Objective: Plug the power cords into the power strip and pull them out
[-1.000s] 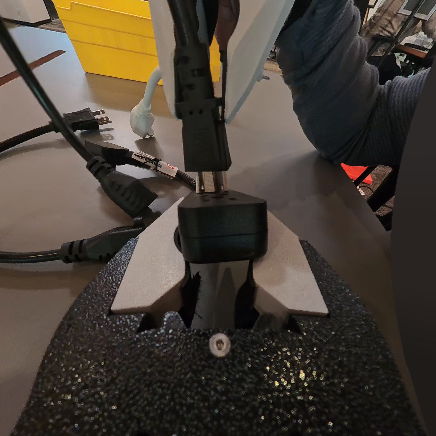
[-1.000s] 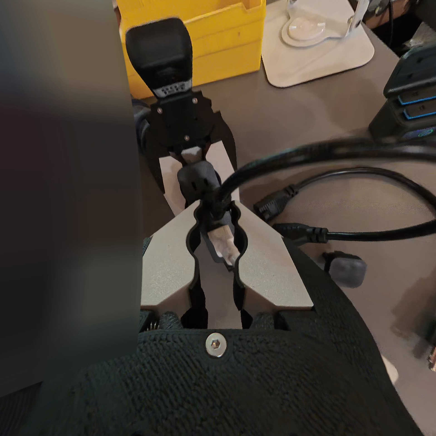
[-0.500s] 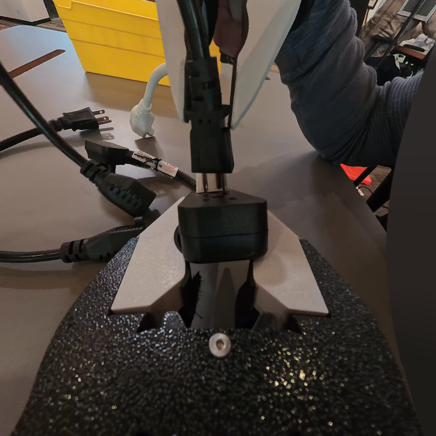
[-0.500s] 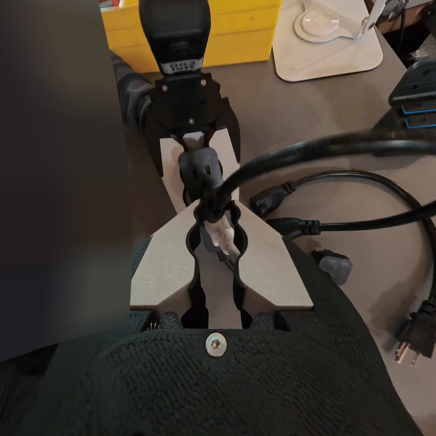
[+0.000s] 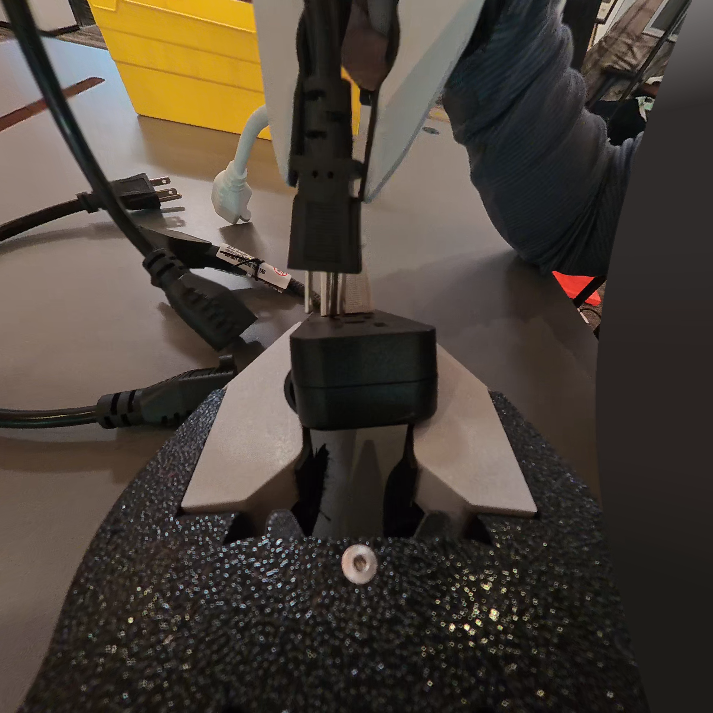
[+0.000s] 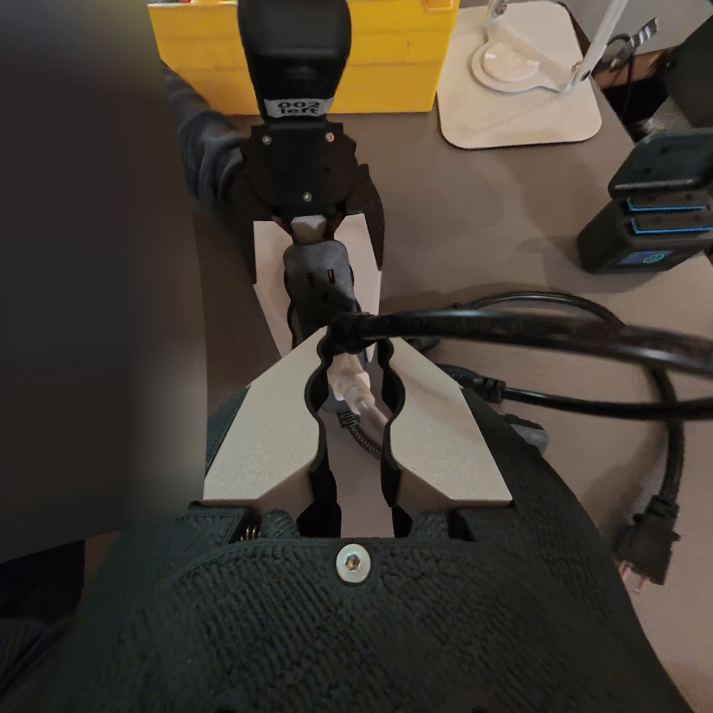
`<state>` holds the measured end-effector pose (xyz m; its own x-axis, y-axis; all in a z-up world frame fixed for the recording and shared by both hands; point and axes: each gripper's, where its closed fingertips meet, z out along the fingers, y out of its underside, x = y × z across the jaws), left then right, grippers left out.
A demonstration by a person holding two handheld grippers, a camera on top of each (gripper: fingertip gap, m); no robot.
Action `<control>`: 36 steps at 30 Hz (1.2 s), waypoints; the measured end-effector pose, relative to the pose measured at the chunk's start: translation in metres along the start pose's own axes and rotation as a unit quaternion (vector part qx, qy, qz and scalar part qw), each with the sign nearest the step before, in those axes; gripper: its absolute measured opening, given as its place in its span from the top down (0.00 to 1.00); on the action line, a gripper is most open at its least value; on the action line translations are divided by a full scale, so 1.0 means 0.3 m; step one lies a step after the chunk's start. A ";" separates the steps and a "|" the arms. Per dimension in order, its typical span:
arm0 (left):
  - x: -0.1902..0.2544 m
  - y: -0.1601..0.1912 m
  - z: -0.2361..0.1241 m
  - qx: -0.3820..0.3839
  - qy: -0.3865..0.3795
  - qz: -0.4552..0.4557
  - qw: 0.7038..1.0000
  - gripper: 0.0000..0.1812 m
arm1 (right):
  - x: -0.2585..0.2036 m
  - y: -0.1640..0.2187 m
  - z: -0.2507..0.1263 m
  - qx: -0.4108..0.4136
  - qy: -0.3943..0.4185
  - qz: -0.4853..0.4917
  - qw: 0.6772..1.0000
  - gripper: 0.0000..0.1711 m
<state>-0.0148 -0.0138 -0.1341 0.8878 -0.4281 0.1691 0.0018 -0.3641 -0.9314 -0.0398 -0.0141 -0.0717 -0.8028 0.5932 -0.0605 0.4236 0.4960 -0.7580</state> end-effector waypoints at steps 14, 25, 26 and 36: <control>0.000 0.000 0.000 0.000 0.000 0.000 1.000 0.73 | -0.009 -0.043 0.022 0.025 -0.001 0.000 1.000 0.88; 0.004 0.001 0.002 -0.003 0.000 0.005 1.000 0.74 | -0.038 0.056 -0.026 -0.049 0.003 -0.035 0.998 0.88; 0.005 0.002 0.003 -0.004 0.000 0.007 1.000 0.73 | -0.045 0.057 -0.027 -0.052 0.004 -0.046 0.998 0.88; 0.003 0.003 0.003 -0.004 -0.002 0.005 1.000 0.73 | -0.049 0.070 0.008 -0.075 0.004 -0.070 0.995 0.84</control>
<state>-0.0136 -0.0139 -0.1351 0.8891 -0.4291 0.1590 -0.0109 -0.3672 -0.9301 -0.0201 -0.0140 -0.0883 -0.8554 0.5161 0.0444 0.3664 0.6634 -0.6524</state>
